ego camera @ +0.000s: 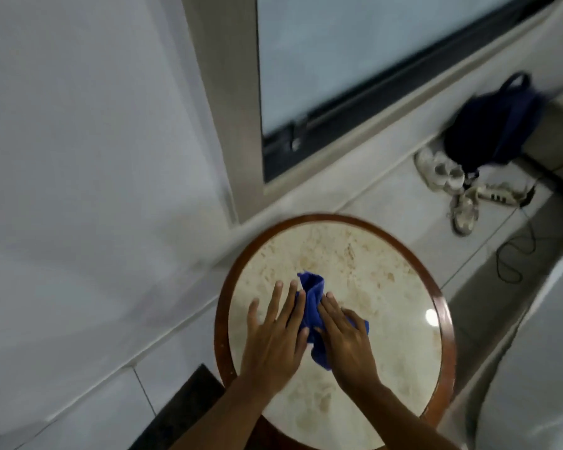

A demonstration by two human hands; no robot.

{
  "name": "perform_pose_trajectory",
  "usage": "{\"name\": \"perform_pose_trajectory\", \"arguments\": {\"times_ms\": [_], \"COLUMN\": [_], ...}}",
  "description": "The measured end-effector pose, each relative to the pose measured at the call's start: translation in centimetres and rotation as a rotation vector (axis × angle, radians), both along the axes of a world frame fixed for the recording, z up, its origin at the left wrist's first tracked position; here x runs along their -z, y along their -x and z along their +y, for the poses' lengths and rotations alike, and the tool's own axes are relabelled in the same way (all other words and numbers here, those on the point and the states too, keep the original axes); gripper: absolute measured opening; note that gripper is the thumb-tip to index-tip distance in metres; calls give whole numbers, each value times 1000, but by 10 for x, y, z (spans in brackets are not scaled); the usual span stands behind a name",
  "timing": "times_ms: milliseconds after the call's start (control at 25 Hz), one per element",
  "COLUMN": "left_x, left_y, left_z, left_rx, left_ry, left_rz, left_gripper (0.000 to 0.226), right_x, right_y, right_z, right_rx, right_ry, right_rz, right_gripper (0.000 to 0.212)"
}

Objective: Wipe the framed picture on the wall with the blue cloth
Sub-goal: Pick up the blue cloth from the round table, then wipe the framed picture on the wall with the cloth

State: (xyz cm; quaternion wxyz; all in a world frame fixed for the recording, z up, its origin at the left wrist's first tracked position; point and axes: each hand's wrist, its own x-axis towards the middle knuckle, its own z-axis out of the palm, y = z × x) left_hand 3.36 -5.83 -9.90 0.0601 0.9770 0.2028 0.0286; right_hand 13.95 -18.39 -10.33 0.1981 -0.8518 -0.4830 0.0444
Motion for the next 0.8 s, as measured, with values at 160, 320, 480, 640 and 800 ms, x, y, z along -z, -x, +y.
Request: {"name": "perform_pose_trajectory", "arguments": {"times_ms": [160,320,480,640,800], "left_x": [-141,-283,-423,-545,-658], "left_y": [35,75,126,172,205], "left_z": [30,85,141,190,233], "left_rx": [-81,-136,-187,-182,-257], "left_ry": [-177,-395,-592,-811,-1018], "left_rz": [-155,-299,-403,-515,-570], "left_gripper": [58,79,62,59,67], "right_x": [-145,-286,-403,-504,-601], "right_y": [24,64,110,157,182], "right_z": [40,108,185,249,314], "right_rx": [-48,-214,-284,-285,-256], "right_ry": [-325,-653,-825,-1098,-1363], "right_rz": [-74,-139,55,43,-160], "right_gripper": [50,50,49,55,40]}}
